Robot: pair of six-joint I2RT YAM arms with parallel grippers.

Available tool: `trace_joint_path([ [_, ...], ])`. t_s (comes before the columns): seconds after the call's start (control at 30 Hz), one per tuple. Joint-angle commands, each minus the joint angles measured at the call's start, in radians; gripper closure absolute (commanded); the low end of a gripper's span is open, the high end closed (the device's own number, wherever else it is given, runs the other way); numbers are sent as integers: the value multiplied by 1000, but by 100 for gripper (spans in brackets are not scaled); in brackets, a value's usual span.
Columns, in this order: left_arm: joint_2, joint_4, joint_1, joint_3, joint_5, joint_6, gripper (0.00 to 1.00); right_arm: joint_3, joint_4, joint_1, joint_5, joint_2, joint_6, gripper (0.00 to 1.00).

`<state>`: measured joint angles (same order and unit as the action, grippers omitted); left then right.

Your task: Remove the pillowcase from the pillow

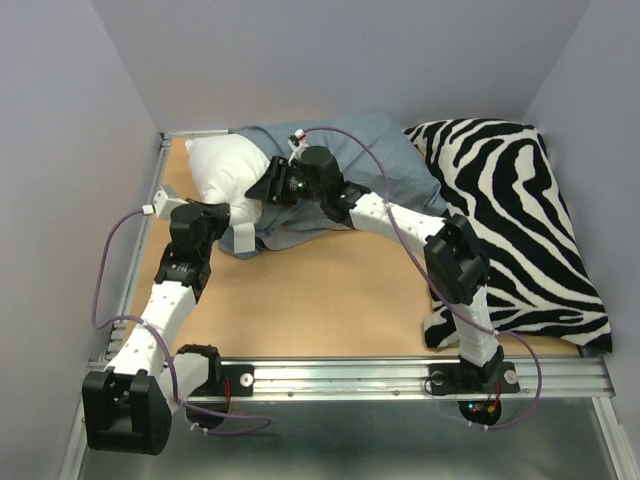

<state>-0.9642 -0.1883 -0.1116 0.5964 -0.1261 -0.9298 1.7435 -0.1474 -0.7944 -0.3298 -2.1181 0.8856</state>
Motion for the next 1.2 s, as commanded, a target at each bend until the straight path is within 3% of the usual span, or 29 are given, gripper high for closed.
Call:
trace_joint_path([
  [0.0, 31, 53, 44, 124, -92, 58, 100, 27, 60, -19, 110, 203, -129, 35],
  [0.17, 25, 118, 59, 196, -92, 94, 100, -50, 222, -17, 276, 334, -238, 23],
  [0.4, 38, 115, 61, 233, -52, 109, 100, -274, 354, -3, 560, 507, -300, 21],
  [0.6, 44, 128, 61, 269, -35, 118, 100, -314, 365, 44, 566, 452, -310, 21],
  [0.83, 50, 147, 61, 316, -23, 137, 100, -193, 367, 73, 614, 333, -332, 23],
  [0.93, 55, 153, 61, 347, -24, 149, 100, -147, 367, 113, 595, 307, -330, 35],
  [0.97, 55, 154, 61, 358, -26, 154, 100, -141, 368, 133, 589, 305, -332, 43],
  [1.0, 51, 161, 61, 379, -24, 157, 100, -141, 370, 141, 589, 305, -332, 60],
  [1.1, 44, 174, 62, 423, -26, 170, 100, -160, 373, 167, 603, 329, -333, 83],
  [1.17, 41, 181, 67, 456, -40, 187, 100, -209, 373, 190, 618, 368, -333, 90],
])
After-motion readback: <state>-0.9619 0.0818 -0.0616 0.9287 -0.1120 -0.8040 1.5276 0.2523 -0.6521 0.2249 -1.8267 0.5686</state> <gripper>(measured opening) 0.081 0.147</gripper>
